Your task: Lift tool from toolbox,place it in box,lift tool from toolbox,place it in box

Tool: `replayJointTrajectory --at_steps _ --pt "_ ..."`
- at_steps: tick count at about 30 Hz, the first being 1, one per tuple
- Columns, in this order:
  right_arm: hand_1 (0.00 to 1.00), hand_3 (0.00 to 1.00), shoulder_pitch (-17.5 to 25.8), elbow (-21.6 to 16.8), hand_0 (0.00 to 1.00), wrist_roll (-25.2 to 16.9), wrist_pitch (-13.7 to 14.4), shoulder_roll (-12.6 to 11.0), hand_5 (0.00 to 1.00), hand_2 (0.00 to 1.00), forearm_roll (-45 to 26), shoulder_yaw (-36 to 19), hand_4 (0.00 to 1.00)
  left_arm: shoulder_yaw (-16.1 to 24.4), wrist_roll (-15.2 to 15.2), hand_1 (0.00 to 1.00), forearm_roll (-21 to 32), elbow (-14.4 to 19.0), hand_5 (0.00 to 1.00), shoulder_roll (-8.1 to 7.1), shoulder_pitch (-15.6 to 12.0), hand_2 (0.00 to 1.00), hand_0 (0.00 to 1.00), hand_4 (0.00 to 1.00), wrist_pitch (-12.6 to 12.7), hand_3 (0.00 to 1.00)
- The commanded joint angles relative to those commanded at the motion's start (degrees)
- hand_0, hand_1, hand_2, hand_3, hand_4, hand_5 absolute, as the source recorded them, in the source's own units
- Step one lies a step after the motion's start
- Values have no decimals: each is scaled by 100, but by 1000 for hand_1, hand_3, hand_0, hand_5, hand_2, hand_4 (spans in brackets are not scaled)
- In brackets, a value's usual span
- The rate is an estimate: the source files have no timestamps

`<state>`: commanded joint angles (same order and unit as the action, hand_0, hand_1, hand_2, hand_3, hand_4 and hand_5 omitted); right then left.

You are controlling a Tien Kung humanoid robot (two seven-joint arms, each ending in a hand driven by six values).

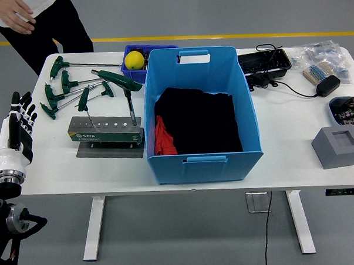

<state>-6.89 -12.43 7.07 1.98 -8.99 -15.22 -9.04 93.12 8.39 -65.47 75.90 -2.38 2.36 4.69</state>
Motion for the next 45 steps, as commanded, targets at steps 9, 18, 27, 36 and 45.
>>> replayJointTrajectory --at_steps 9,18,27,36,45 --pt "807 779 -51 -3 780 -9 -4 -17 799 853 -21 36 954 51 1 998 1 10 975 16 15 998 998 909 6 915" --pt "805 777 -77 -9 779 -27 -7 -28 796 853 -77 93 956 91 3 998 6 10 976 36 28 998 998 907 11 915" --pt "805 777 -69 -5 779 -46 -5 -25 796 853 -157 164 956 99 10 998 14 1 977 44 29 998 998 906 16 916" --pt "805 776 -32 11 778 -50 -11 -27 794 853 -215 202 954 87 30 998 25 -61 979 10 6 998 998 904 29 915" --pt "804 776 42 27 778 -110 5 15 794 853 -367 329 954 18 52 998 -84 -136 980 -43 -14 998 998 904 41 915"
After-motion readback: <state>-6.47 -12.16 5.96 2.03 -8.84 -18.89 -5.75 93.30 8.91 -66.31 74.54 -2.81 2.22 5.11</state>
